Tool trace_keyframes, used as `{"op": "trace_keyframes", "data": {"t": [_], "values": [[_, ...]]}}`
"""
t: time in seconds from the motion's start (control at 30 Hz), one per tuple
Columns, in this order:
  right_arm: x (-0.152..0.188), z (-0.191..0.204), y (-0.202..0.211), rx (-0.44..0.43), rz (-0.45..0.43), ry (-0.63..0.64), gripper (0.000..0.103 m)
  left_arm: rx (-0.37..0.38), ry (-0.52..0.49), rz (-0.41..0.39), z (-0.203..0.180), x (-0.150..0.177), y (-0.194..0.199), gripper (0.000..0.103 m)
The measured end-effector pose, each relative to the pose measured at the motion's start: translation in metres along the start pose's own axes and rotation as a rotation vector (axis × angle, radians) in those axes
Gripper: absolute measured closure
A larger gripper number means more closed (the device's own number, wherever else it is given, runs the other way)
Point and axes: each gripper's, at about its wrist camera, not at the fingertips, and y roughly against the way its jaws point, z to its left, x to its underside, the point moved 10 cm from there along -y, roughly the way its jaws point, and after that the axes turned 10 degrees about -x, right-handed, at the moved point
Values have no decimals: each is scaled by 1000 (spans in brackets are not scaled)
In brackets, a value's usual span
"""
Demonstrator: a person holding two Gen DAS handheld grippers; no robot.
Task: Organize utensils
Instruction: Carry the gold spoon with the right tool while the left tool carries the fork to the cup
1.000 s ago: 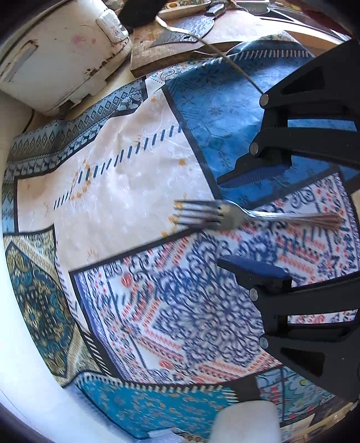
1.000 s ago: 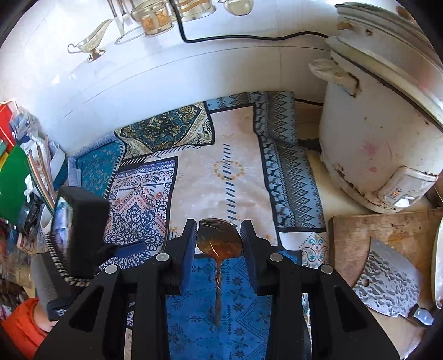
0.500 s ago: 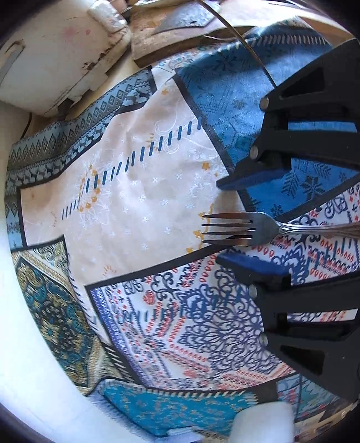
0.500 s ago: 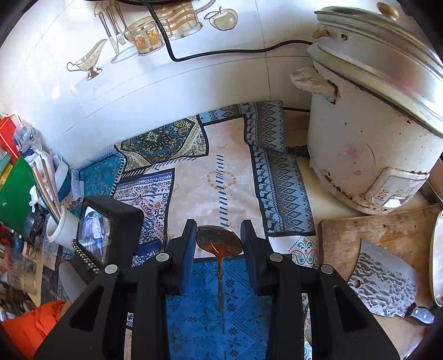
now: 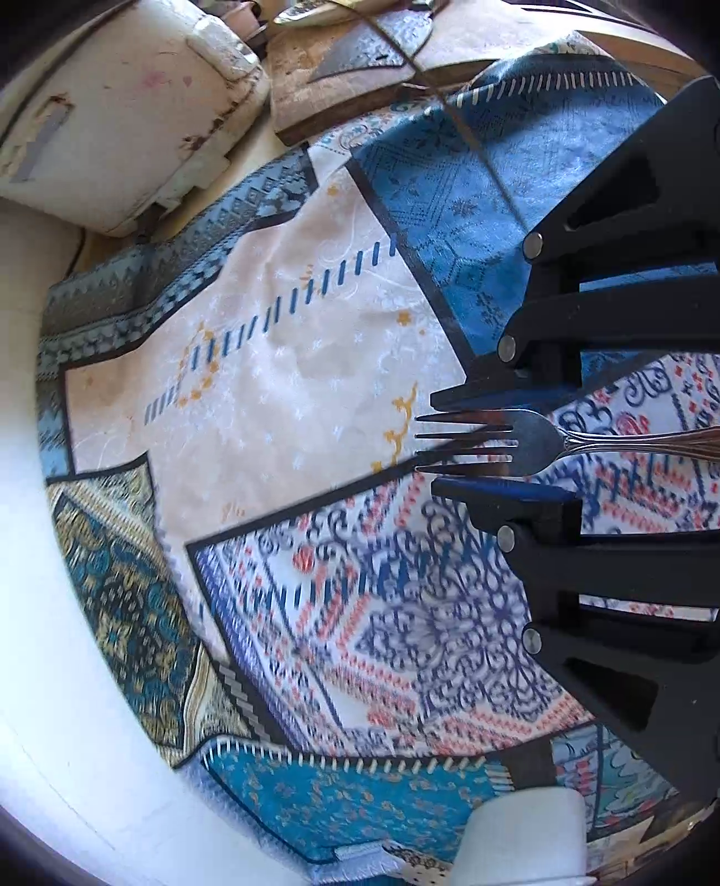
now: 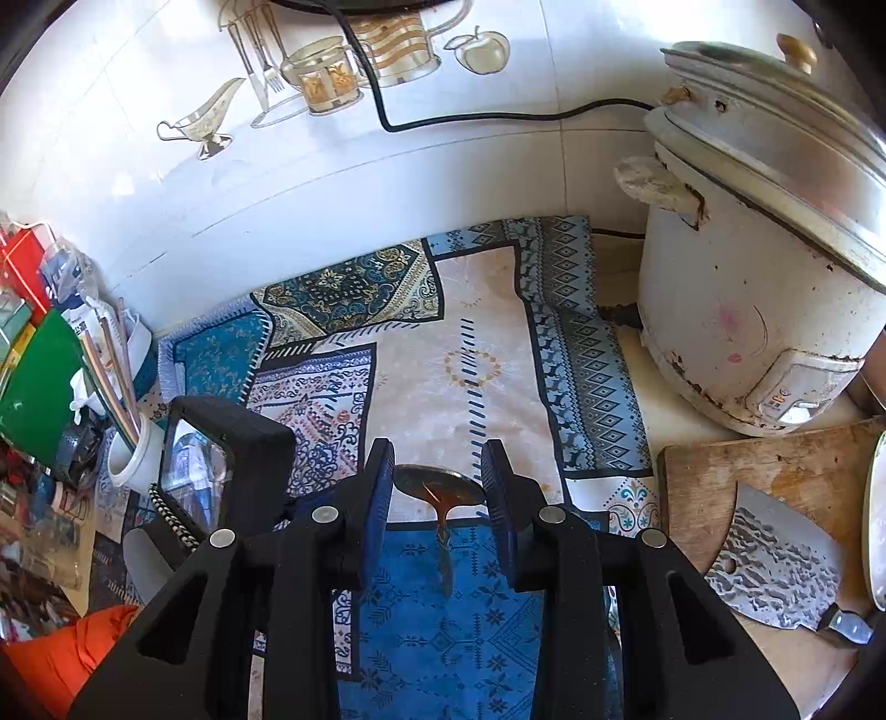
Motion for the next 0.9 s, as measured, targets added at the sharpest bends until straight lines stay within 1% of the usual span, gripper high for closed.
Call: {"op": "trace_keyframes", "data": {"t": [0.07, 0.27, 0.53, 0.63, 0.9], "values": [[0, 5, 1, 0, -4, 7, 73, 4, 16, -14, 9, -1, 10, 81], [-2, 24, 5, 2, -14, 38, 73, 16, 56, -95, 33, 1, 56, 81], [-10, 50, 14, -7, -48, 66, 73, 40, 126, -174, 60, 6, 102, 81], [-14, 61, 18, -8, -61, 85, 73, 46, 142, -198, 72, 7, 118, 81], [-26, 92, 23, -21, -92, 126, 73, 35, 185, -271, 104, 5, 149, 81]]}}
